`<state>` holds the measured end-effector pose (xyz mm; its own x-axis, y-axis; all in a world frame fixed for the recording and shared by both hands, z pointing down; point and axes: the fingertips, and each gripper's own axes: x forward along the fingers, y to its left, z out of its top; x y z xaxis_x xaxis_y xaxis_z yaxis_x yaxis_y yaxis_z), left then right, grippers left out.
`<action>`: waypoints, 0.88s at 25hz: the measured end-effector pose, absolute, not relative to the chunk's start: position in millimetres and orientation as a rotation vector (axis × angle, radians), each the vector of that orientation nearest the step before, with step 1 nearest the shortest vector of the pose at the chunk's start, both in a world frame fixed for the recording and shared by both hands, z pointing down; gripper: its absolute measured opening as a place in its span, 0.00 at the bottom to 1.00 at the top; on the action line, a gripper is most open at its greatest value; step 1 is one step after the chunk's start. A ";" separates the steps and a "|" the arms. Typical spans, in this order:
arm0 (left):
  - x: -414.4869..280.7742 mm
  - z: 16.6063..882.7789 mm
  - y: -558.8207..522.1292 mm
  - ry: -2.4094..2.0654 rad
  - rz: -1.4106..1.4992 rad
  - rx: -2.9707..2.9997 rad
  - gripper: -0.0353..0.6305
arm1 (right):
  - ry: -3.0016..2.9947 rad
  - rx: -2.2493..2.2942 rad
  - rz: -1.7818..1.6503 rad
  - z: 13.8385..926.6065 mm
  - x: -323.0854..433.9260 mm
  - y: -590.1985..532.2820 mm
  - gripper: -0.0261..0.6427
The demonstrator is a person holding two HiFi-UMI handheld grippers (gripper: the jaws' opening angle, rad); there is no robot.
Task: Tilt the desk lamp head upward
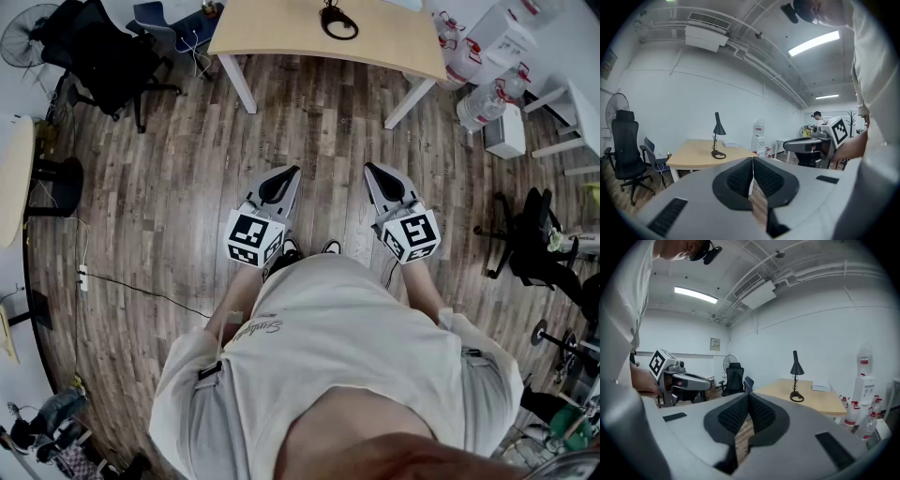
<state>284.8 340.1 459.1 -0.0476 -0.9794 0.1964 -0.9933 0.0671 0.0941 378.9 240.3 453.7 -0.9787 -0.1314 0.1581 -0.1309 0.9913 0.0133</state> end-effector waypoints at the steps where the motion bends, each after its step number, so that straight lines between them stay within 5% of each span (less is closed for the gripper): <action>1: 279.2 459.8 341.8 -2.128 0.096 2.015 0.08 | -2.977 0.201 0.004 453.8 374.1 242.7 0.03; 22: 198.0 502.2 357.7 -1.922 0.078 2.091 0.08 | -2.868 0.506 0.159 494.7 318.5 259.7 0.03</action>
